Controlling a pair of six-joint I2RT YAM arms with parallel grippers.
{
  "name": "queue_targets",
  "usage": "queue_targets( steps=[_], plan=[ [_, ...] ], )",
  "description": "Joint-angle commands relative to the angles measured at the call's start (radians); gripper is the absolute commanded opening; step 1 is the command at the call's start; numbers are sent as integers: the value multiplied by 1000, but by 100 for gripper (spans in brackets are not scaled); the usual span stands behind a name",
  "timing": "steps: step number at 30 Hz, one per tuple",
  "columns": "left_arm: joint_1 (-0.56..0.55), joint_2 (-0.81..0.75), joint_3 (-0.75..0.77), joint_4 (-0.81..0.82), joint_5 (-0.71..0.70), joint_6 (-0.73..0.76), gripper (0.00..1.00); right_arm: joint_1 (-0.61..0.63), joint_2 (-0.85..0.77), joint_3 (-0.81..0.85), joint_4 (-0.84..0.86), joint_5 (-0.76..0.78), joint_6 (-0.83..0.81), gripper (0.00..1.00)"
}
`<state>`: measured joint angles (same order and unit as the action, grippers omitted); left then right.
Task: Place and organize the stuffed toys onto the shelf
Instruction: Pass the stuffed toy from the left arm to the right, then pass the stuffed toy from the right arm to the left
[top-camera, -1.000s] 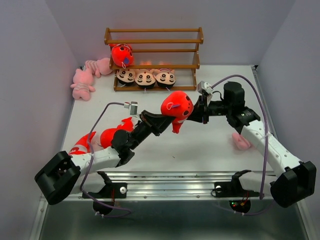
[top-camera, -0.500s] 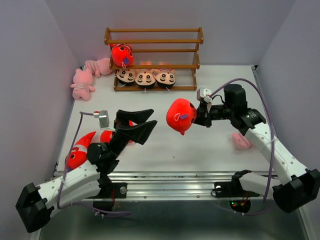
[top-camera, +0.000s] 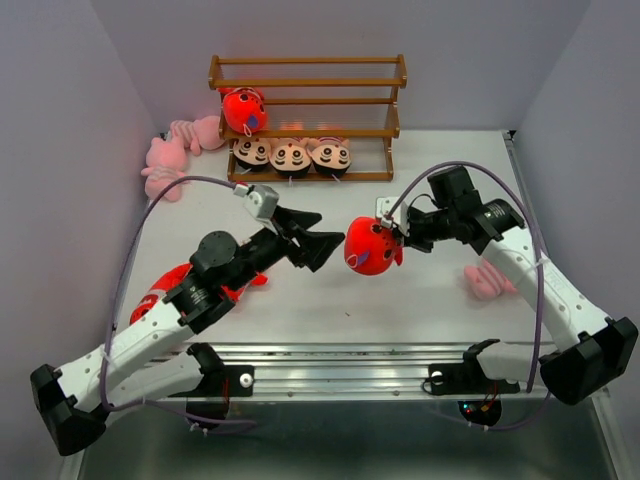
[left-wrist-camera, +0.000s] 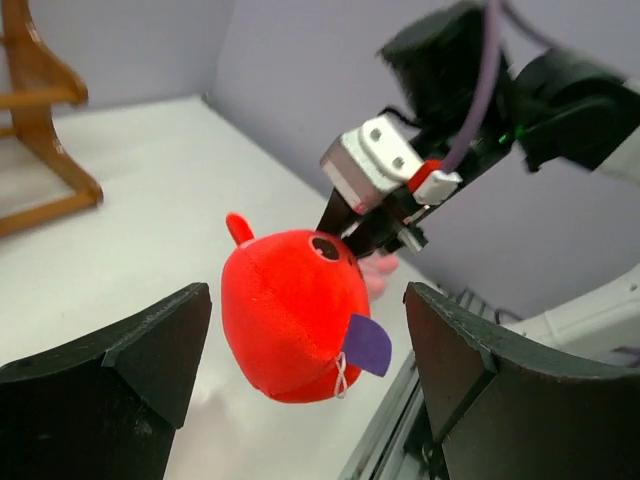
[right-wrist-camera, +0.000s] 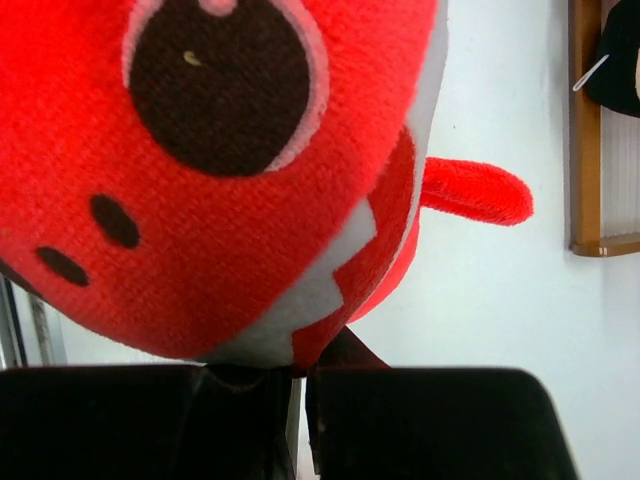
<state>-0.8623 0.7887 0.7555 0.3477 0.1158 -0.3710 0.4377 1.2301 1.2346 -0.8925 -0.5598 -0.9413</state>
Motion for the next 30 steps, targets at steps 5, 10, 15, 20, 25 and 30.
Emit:
queue_targets(
  steps=[5, 10, 15, 20, 25, 30],
  plan=[
    [-1, 213, 59, -84, 211, -83, 89, 99, -21, 48, -17, 264, -123, 1],
    [-1, 279, 56, -50, 275, -123, 90, 124, -29, 28, 7, 316, -139, 1],
    [-1, 294, 45, -32, 301, -143, 90, 144, -38, 2, 32, 342, -162, 1],
    [0, 328, 21, 36, 317, -186, 90, 165, -46, -21, 41, 347, -188, 1],
    [-1, 382, 22, 54, 323, -198, 89, 174, -50, -32, 43, 356, -203, 1],
    [0, 420, 16, 88, 311, -216, 72, 174, -63, -47, 50, 344, -203, 1]
  ],
)
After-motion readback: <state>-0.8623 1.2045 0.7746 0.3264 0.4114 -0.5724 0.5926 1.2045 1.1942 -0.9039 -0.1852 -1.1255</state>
